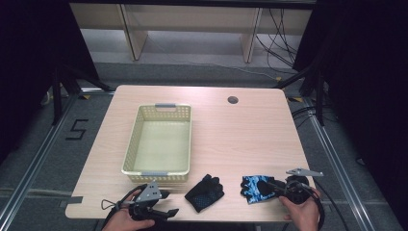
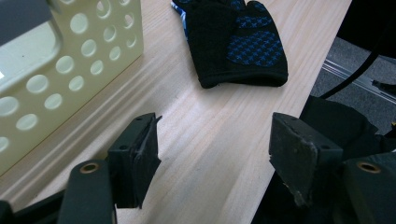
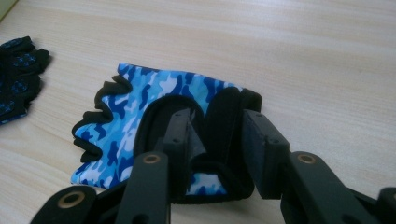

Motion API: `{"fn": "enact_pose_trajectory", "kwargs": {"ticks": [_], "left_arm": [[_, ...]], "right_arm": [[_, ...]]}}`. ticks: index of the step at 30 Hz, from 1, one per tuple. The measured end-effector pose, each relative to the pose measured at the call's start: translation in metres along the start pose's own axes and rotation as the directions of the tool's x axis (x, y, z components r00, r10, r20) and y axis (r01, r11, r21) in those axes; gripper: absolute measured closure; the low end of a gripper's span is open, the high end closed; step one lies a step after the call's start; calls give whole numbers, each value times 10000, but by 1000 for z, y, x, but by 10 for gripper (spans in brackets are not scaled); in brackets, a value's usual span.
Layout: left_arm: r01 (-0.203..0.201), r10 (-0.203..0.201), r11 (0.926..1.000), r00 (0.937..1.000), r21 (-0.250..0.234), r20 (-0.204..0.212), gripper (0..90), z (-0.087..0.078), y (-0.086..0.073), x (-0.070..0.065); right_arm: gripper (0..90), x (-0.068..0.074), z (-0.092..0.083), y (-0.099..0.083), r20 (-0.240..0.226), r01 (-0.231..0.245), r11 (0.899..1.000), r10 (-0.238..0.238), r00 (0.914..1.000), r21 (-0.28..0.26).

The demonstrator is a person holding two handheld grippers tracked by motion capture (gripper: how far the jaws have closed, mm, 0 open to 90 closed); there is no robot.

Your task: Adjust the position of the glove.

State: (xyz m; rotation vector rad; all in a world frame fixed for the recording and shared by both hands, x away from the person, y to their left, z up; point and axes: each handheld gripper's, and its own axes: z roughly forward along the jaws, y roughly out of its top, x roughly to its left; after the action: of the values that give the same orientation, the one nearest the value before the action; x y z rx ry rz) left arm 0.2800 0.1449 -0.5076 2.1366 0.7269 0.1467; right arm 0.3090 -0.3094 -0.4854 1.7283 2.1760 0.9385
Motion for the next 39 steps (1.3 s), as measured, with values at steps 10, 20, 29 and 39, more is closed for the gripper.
{"fn": "enact_pose_trajectory", "kwargs": {"ticks": [10, 20, 29, 39], "left_arm": [[-159, 159, 9999, 9999, 51, -49, 329, -1, 0, 1], [30, -30, 10000, 10000, -53, -52, 328, -1, 0, 0], [-133, 132, 9999, 9999, -52, -2, 329, -3, 1, 2], [-17, 16, 10000, 9999, -69, -113, 329, -5, 3, 2]], "right_arm": [[837, -2, 0, -2, -696, -339, 9994, 342, 9970, 45], [873, 7, -15, 8, -725, 1064, 9881, -1149, 9907, -1112], [875, 36, -49, 23, -1118, 2072, 9605, -2301, 9667, -1859], [875, 77, -72, 39, -2244, 2934, 9139, -3597, 9057, -2805]]}}
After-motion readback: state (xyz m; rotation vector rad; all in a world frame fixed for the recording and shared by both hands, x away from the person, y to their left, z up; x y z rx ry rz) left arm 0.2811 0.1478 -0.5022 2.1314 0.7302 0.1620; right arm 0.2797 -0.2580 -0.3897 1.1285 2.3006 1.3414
